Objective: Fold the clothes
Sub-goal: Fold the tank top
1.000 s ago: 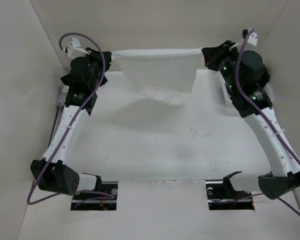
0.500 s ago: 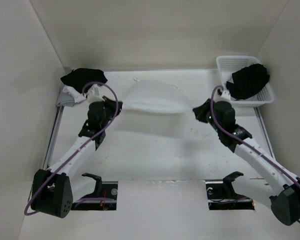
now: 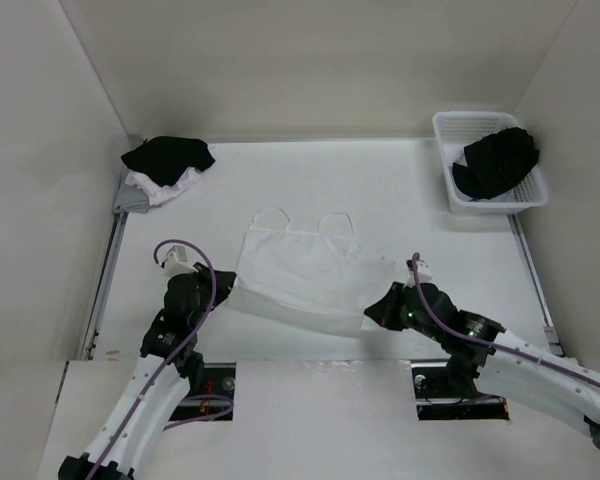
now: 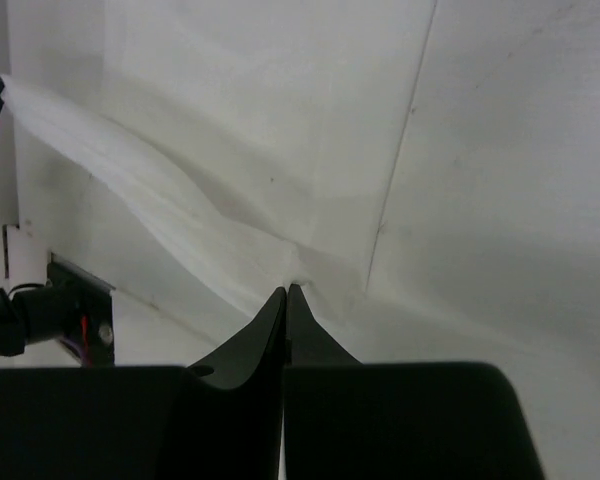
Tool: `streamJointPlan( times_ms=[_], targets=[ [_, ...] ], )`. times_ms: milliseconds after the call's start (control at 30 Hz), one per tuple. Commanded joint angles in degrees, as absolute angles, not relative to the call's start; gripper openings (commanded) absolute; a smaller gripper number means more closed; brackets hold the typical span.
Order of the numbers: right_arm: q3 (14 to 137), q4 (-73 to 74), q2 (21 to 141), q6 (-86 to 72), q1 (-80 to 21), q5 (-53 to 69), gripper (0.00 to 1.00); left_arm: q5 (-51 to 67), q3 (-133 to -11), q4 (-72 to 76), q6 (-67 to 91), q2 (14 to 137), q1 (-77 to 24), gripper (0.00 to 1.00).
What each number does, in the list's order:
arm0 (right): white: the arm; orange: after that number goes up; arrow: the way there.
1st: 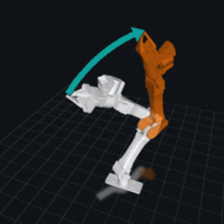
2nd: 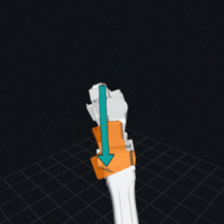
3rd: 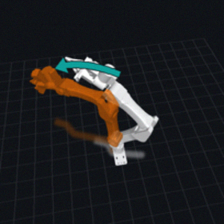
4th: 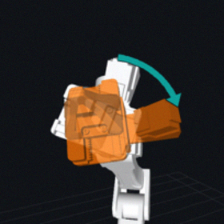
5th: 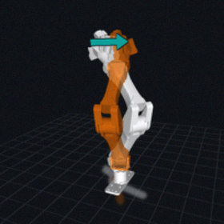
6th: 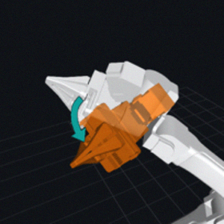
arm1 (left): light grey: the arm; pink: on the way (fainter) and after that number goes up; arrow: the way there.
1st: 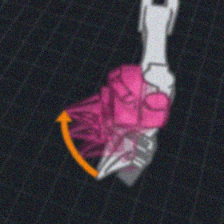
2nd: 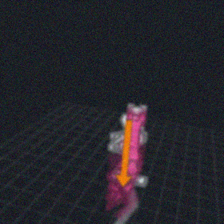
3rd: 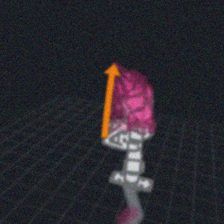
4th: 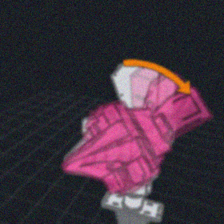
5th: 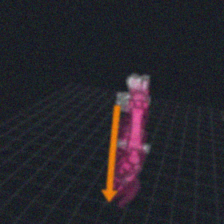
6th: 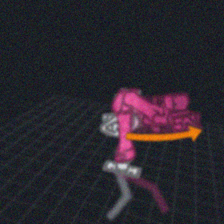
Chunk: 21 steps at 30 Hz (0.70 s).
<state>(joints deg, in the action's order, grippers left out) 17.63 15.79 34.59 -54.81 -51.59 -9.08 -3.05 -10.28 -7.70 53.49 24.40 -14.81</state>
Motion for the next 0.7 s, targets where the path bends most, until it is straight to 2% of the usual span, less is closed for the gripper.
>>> streamJointPlan(
  times_ms=[0, 100, 233, 433, 667],
  targets=[
    [20.7, 20.6, 35.8, -59.4, -53.5, -11.8, 0.00, -4.5, -12.3, -16.4, 55.4, 23.0, -15.2, 0.03],
    [22.2, 18.9, 37.8, -57.6, -51.8, -12.4, 0.00, -6.4, -14.1, -13.3, 55.2, 26.5, -14.4, 0.04],
    [27.2, 12.4, 43.7, -50.3, -42.8, -11.0, 0.01, -9.0, -18.4, -4.1, 55.0, 38.0, -13.1, 0.04],
    [35.2, 2.6, 59.0, -43.6, -29.7, -5.5, 0.01, -11.0, -25.8, 12.3, 54.8, 57.6, -12.5, 0.03],
    [47.7, -3.9, 79.0, -41.3, -21.8, -2.5, 0.01, -13.5, -36.5, 21.5, 54.3, 77.1, -11.2, 0.03]
  ],
)
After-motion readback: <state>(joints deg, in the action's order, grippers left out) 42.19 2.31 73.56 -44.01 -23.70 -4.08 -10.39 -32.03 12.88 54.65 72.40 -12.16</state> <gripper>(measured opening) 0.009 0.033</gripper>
